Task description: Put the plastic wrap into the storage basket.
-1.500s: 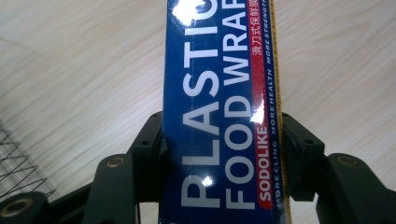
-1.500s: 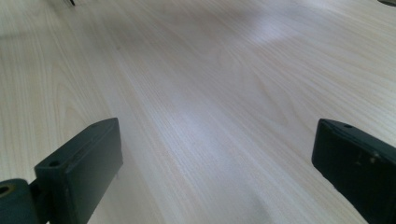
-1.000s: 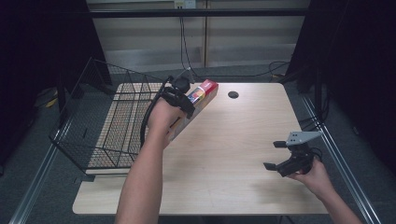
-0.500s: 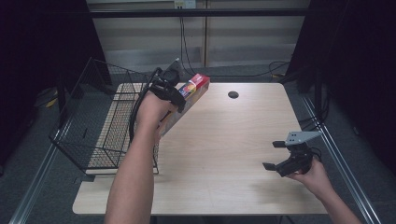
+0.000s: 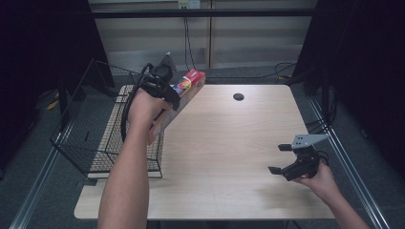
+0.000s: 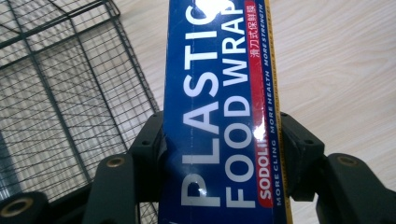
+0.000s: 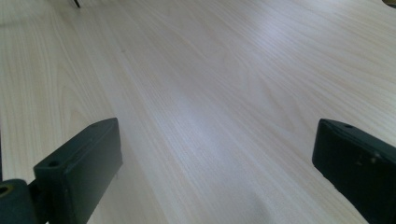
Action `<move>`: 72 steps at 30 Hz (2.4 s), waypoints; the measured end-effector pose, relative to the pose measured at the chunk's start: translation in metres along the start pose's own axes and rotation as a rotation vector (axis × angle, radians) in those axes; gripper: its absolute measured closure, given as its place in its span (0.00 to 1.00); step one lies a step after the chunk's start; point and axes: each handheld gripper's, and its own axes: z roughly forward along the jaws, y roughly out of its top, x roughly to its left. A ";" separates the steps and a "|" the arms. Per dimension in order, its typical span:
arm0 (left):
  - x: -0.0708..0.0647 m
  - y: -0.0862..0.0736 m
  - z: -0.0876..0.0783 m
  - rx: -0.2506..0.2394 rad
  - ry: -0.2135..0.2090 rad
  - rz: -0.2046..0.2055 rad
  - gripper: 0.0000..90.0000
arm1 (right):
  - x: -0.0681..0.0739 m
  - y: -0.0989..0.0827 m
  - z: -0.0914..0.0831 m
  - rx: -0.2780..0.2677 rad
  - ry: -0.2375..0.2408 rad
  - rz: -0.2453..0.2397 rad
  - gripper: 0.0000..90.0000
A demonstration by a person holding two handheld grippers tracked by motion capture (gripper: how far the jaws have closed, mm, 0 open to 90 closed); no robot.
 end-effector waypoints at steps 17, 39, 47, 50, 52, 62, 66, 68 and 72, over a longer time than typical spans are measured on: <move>0.037 -0.022 -0.027 -0.011 0.048 -0.090 0.50 | 0.001 0.001 0.001 -0.008 0.009 0.006 0.02; 0.071 -0.045 -0.054 -0.036 0.095 -0.179 0.49 | 0.001 0.002 0.001 -0.007 0.012 0.005 0.02; 0.084 -0.054 -0.060 -0.055 0.125 -0.238 0.49 | 0.002 0.001 0.000 -0.007 0.007 0.003 0.02; 0.089 -0.058 -0.062 -0.056 0.143 -0.262 0.49 | 0.002 0.002 0.000 -0.009 0.011 0.004 0.02; 0.092 -0.061 -0.063 -0.056 0.152 -0.278 0.49 | 0.002 0.002 0.001 -0.009 0.012 0.005 0.02; 0.106 -0.073 -0.061 -0.056 0.183 -0.338 0.49 | 0.003 0.002 0.002 -0.010 0.016 0.005 0.02; 0.112 -0.079 -0.062 -0.057 0.197 -0.374 0.49 | 0.003 0.002 0.002 -0.015 0.019 0.007 0.02; 0.113 -0.080 -0.062 -0.058 0.201 -0.382 0.49 | 0.003 0.002 0.002 -0.015 0.021 0.008 0.02; 0.119 -0.087 -0.060 -0.049 0.223 -0.407 0.49 | 0.002 0.002 0.001 -0.019 0.025 0.010 0.02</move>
